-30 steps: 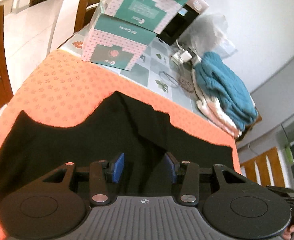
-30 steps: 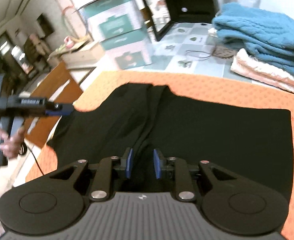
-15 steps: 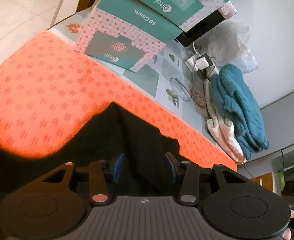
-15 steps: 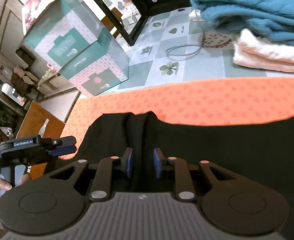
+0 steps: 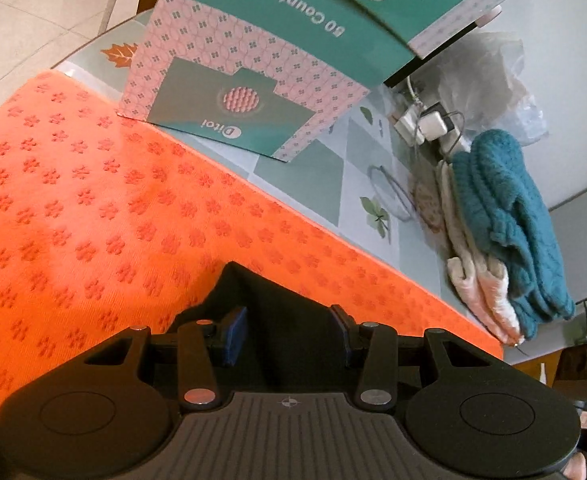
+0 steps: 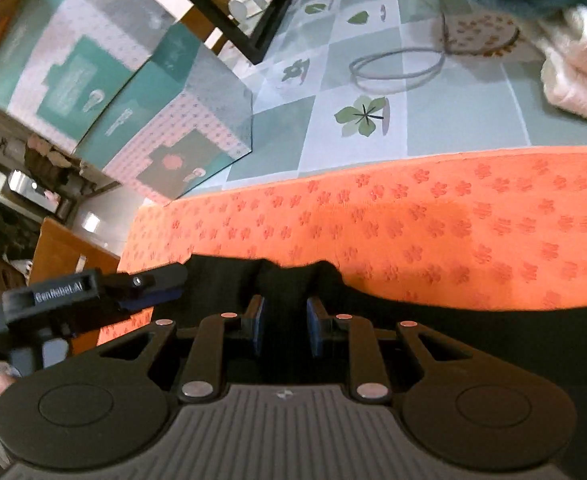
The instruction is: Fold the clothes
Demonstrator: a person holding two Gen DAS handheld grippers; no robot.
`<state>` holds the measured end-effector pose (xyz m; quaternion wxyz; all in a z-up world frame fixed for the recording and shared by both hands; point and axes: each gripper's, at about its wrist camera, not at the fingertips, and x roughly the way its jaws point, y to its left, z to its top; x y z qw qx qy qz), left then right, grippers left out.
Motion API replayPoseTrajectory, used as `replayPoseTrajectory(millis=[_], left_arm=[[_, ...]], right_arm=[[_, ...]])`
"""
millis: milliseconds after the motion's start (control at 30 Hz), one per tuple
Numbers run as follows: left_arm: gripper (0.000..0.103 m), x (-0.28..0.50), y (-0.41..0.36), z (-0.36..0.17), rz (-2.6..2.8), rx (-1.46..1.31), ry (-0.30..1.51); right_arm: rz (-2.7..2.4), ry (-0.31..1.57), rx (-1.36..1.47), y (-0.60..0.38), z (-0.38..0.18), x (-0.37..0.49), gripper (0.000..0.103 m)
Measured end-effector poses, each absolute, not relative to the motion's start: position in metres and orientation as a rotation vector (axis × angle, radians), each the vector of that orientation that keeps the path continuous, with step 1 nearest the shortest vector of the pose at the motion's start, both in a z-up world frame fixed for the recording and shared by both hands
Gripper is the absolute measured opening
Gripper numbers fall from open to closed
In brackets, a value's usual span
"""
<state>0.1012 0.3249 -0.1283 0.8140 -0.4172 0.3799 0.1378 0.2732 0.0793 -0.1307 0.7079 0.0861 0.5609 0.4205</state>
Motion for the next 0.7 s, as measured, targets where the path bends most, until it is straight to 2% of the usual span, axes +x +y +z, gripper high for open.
replayPoseTrajectory(millis=[33,67,100,133,167,200,400,533,600,633,700], left_arm=[[0.045,0.103,0.326,-0.130,0.296,-0.893,0.812],[0.040,0.104,0.326,-0.132,0.299,-0.897,0.812],[0.029,0.105,0.327,-0.134,0.301,-0.900,0.813],[0.023,0.106,0.328,-0.137,0.304,-0.903,0.815],[0.010,0.106,0.328,-0.138,0.308,-0.901,0.815],[0.004,0.106,0.328,-0.139,0.309,-0.895,0.808],[0.003,0.101,0.330,-0.130,0.348,-0.841,0.751],[0.003,0.103,0.337,-0.129,0.373,-0.810,0.770],[0.007,0.104,0.340,-0.128,0.358,-0.809,0.791],[0.008,0.104,0.340,-0.125,0.354,-0.798,0.800],[0.020,0.098,0.337,-0.114,0.339,-0.771,0.787]], right_arm=[[0.940,1.257,0.197,0.082,-0.134,0.276,0.026],[0.945,1.263,0.187,0.084,-0.136,0.276,0.026],[0.947,1.264,0.169,0.087,-0.138,0.276,0.024],[0.949,1.266,0.152,0.089,-0.140,0.276,0.008],[0.954,1.265,0.148,0.089,-0.141,0.275,0.005],[0.960,1.258,0.156,0.088,-0.140,0.274,0.005],[0.958,1.175,0.210,0.072,-0.119,0.270,0.004],[0.929,1.170,0.175,0.065,-0.127,0.270,0.004],[0.930,1.166,0.134,0.065,-0.133,0.269,0.005],[0.935,1.152,0.111,0.065,-0.133,0.267,0.008],[0.942,1.139,0.085,0.065,-0.127,0.263,0.010]])
